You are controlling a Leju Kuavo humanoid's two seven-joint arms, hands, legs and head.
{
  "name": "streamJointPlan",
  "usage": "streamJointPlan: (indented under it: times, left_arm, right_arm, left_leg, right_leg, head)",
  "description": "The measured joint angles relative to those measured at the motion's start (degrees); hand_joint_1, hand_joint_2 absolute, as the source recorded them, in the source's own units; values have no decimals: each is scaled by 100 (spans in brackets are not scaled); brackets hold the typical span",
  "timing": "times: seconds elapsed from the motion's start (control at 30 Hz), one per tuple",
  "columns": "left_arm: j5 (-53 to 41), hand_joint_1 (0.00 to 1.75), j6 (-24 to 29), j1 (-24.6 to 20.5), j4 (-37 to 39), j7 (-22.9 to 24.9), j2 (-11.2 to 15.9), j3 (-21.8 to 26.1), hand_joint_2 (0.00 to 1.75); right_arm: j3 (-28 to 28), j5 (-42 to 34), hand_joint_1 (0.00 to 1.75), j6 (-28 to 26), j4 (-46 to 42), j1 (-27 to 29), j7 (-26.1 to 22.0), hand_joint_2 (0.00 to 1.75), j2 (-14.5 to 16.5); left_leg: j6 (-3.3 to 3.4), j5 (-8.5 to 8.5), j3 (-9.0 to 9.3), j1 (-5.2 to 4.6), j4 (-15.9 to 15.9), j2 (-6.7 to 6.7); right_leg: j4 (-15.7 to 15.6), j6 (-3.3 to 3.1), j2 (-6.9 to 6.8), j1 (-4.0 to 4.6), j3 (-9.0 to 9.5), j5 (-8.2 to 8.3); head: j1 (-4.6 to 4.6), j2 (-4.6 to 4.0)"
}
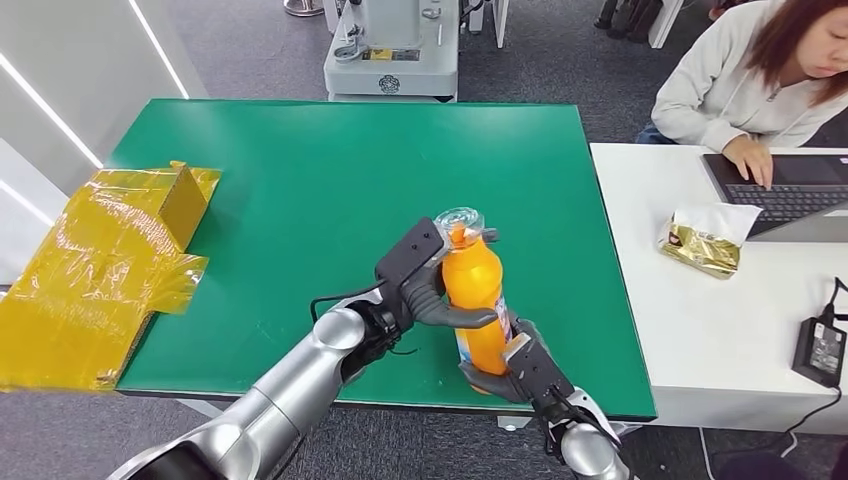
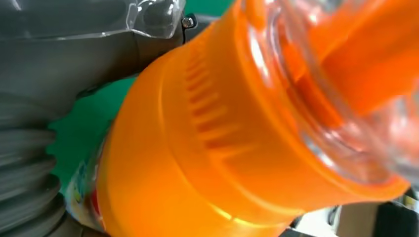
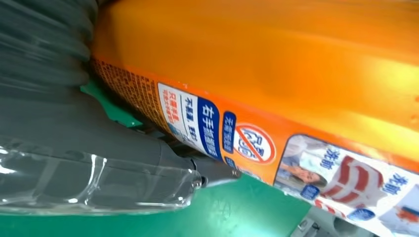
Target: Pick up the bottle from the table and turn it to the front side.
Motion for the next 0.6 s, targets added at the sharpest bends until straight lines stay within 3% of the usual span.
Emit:
streamJointPlan:
  times: [0.17, 0.2, 0.3, 0.33, 0.6]
  left_arm:
    - [-9, 0, -64, -141, 270, 22, 67, -20, 175]
    - [8, 9, -81, -154, 302, 24, 73, -21, 175]
    - [128, 140, -174, -187, 370, 29, 87, -21, 175]
    - [179, 175, -204, -198, 384, 27, 93, -21, 175]
    - [698, 175, -171, -246, 409, -3, 112, -21, 175]
  right_arm:
    - [3, -31, 171, 58, 175, -114, -1, 175, 0]
    - [5, -44, 171, 60, 198, -124, -4, 175, 0]
    - [14, -92, 169, 60, 264, -152, -26, 175, 0]
    - [16, -102, 169, 58, 287, -165, -38, 175, 0]
    - [44, -190, 166, 33, 429, -341, -125, 175, 0]
  left_leg:
    - [-1, 1, -1, 0, 0, -2]
    - [-1, 1, -1, 0, 0, -2]
    - [-1, 1, -1, 0, 0, -2]
    - [-1, 1, -1, 0, 0, -2]
    - [-1, 1, 1, 0, 1, -2]
  right_leg:
    - [1, 0, -1, 0, 1, 0]
    - [0, 0, -1, 0, 0, 0]
    - [0, 0, -1, 0, 0, 0]
    - [0, 0, -1, 0, 0, 0]
    - [0, 0, -1, 0, 0, 1]
  head:
    - [-1, 0]
    - [0, 0]
    - [-1, 0]
    - [-2, 0]
    - [0, 0]
